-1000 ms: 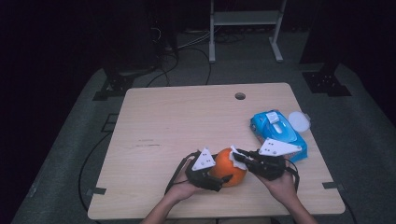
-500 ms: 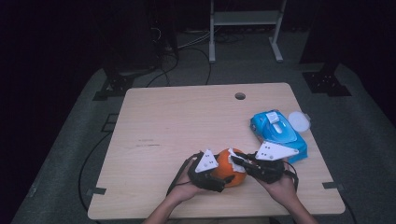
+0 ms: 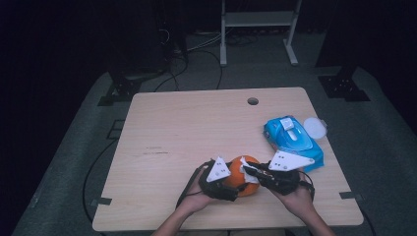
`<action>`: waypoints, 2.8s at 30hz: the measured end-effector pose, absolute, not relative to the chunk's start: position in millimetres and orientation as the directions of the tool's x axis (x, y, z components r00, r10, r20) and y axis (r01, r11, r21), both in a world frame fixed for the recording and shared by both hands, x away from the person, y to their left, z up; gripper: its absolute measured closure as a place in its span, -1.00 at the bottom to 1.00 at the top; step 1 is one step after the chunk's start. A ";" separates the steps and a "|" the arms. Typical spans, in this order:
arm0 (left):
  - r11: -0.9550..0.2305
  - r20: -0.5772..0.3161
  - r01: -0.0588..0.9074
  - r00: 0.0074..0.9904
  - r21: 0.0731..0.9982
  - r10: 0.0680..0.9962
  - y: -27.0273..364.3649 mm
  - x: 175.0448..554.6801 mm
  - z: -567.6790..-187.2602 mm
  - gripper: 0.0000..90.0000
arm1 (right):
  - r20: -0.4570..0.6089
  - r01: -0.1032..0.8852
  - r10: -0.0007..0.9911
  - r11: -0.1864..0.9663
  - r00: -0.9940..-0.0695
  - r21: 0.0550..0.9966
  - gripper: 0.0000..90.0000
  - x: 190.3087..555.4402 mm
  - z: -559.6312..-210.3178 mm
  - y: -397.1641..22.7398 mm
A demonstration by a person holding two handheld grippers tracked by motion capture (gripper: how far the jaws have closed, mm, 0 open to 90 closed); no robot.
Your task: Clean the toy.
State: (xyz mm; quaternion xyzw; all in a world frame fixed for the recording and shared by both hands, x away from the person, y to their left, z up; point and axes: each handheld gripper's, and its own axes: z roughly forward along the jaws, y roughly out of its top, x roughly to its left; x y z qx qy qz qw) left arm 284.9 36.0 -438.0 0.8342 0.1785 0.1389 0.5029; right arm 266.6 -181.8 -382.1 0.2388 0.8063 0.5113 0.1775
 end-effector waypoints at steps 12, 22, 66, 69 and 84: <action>-0.378 -0.025 0.227 0.882 0.898 0.471 43.6 294.5 -437.1 -0.54 | 0.000 0.259 0.624 0.324 -0.782 0.910 0.79 279.1 -384.0 -200.3; -0.442 0.094 0.121 0.896 0.889 0.434 30.7 279.6 -438.5 -0.49 | -0.084 0.209 0.609 0.393 -0.788 0.895 0.78 268.9 -380.2 -177.4; -0.385 0.017 0.151 0.916 0.911 0.400 38.0 290.7 -440.0 -0.44 | -0.103 0.208 0.584 0.441 -0.805 0.873 0.79 265.2 -377.6 -183.5; -0.421 0.061 0.105 0.930 0.901 0.362 33.1 285.2 -440.6 -0.44 | -0.114 0.186 0.551 0.458 -0.827 0.869 0.79 260.8 -379.2 -171.9; -0.420 0.007 0.152 0.935 0.895 0.354 37.1 289.4 -441.8 -0.38 | -0.144 0.181 0.561 0.483 -0.816 0.857 0.79 262.2 -381.8 -168.5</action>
